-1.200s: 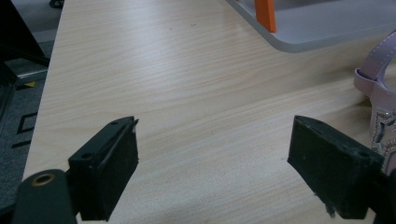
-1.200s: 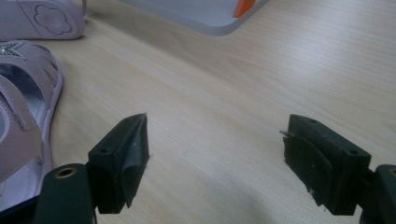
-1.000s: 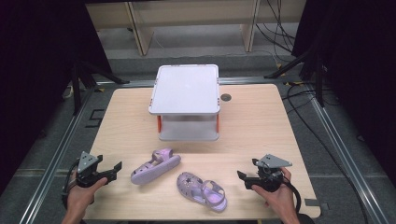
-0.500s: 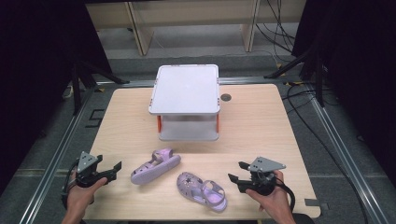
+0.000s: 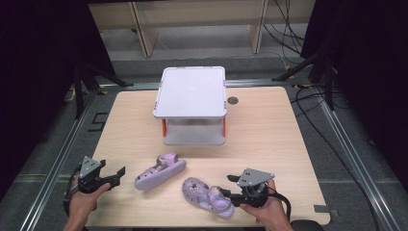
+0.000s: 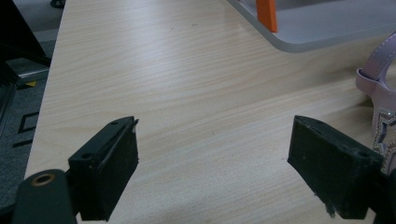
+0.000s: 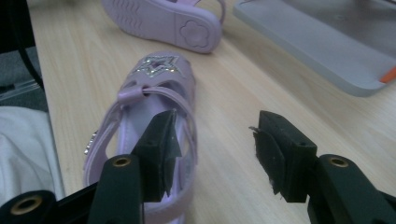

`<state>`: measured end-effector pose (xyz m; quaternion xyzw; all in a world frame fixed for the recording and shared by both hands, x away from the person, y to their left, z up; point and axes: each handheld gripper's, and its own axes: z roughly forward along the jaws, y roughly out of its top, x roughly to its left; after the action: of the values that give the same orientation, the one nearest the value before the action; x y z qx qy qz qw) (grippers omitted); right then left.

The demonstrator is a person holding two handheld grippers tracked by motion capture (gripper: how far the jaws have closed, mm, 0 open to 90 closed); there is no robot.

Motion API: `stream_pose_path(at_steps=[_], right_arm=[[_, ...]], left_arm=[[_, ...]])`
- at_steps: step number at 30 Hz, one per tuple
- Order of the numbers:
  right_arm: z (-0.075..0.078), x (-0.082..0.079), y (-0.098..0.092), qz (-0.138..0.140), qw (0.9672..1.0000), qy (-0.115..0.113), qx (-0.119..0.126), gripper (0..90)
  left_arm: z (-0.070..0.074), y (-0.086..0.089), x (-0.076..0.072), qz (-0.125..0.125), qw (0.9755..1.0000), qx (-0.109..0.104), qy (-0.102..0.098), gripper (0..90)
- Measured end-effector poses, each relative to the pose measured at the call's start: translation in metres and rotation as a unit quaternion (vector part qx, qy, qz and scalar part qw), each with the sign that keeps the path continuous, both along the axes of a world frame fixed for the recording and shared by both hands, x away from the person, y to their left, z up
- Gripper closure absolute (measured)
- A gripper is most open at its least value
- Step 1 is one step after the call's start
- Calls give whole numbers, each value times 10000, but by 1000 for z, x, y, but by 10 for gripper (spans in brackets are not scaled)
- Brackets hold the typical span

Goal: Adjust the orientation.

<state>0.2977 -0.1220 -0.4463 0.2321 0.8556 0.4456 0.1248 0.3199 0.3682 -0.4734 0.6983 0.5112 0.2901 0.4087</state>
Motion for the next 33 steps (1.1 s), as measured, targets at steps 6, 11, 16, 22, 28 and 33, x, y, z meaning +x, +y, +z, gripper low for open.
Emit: stream_pose_path(at_steps=[6,11,16,22,28,33], right_arm=[[-2,-1,10,195,9997,-22,-171,479],[-5,0,19,366,9987,-107,-352,479],[-7,5,28,617,9968,-170,-474,505],[-10,11,37,845,9949,-175,-524,638],[-8,15,37,910,9942,-326,-477,823],[-6,17,32,597,9970,-355,-355,850]], left_arm=[[0,0,0,-5,10000,6,10,153],[-1,0,1,-29,10000,1,3,153],[-1,0,1,-30,10000,3,6,153],[-1,-1,1,-34,10000,-6,3,153],[-1,-1,1,-35,10000,-7,0,153],[0,-1,0,-27,10000,15,-1,153]])
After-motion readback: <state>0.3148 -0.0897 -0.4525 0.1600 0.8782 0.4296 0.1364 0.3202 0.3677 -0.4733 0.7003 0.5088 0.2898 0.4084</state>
